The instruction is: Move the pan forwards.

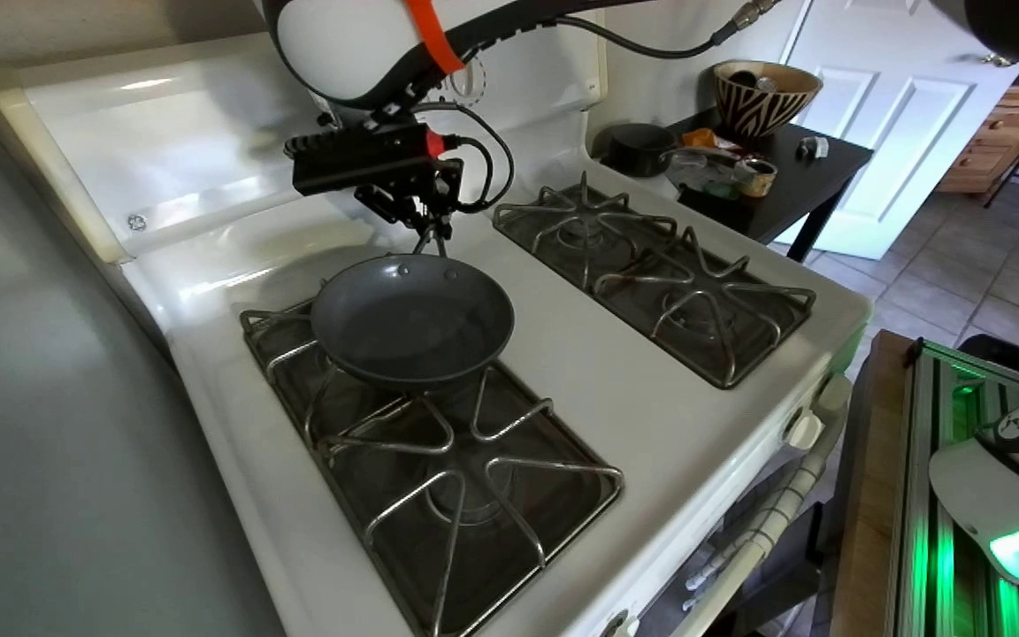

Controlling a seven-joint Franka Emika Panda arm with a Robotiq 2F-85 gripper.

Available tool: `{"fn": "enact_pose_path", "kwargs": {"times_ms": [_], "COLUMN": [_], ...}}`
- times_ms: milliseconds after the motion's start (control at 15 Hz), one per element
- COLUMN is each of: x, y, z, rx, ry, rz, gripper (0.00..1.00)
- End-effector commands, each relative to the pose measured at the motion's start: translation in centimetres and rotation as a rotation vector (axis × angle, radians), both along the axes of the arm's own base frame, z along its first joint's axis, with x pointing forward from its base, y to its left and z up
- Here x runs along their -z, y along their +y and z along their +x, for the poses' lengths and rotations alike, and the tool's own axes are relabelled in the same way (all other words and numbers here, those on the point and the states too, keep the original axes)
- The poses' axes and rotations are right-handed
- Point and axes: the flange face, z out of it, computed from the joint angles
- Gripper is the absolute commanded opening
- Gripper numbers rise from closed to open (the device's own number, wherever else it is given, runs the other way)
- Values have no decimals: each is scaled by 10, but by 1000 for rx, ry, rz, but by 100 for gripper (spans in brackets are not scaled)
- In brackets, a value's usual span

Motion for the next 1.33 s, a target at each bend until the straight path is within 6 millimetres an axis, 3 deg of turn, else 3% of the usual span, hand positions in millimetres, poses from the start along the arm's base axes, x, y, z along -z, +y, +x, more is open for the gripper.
{"fn": "enact_pose_path", "kwargs": {"times_ms": [0, 1267], "x": [2, -5], "y": [14, 49], "z": [1, -17], "rx": [-3, -129], "ry": [6, 14], "rz": [2, -6], "gripper": [5, 5]}}
